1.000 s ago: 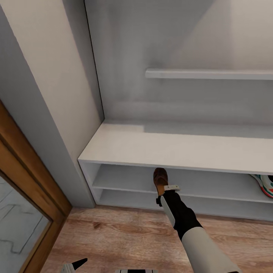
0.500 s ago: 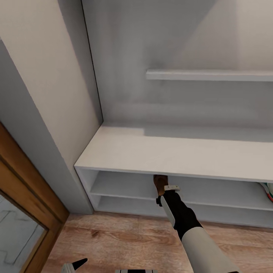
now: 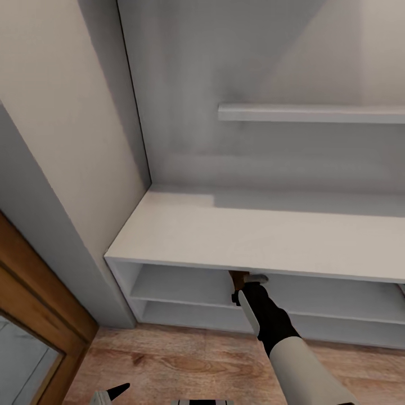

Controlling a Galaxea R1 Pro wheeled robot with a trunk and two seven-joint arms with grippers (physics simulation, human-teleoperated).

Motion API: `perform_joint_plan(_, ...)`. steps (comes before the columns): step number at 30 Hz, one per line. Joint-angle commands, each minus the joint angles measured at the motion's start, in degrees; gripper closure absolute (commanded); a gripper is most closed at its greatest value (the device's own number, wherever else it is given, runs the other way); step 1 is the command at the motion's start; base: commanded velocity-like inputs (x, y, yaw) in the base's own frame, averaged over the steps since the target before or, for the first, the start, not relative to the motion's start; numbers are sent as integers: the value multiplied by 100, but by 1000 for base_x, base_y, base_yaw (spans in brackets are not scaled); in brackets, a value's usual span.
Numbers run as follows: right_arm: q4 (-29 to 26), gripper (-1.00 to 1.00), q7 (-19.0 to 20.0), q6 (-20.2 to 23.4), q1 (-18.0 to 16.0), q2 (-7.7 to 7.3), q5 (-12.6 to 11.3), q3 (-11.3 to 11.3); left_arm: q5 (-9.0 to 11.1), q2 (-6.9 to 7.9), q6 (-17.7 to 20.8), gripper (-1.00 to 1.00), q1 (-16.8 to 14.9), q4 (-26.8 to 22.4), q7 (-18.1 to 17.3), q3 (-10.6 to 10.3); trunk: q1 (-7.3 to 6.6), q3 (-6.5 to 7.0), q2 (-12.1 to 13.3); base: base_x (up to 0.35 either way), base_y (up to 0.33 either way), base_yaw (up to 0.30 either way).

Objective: Pick up the two gym shoes and the two sandals from the corridor floor and place them onto the hallstand (shoe rack) in the corridor, making sure they are on the rack and not on the floor. Arrange them so the two gym shoes are next to each other and the two sandals are next to each other.

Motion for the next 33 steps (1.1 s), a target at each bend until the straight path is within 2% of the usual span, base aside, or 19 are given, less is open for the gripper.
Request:
perform_joint_plan(1,-5,100,-46,17,-3,0,-57,9,7,-2,-30,-100,-4,5,-21,7,0,-5,-2,117,0,0)
perform_joint_plan(31,-5,100,-46,17,-3,0,-57,9,13,4,-30,-100,-4,5,-39,7,0,-5,-2,44,0,0)
perform_joint_plan(32,-5,-100,-46,17,-3,0,-57,9,10,4,-30,-100,-6,5,-42,7,0,-5,-2,2,0,0)
perform_joint_plan(33,-5,-100,-46,17,-3,0,-57,9,12,4,-33,-100,-6,5,-43,7,0,-5,-2,1,0,0)
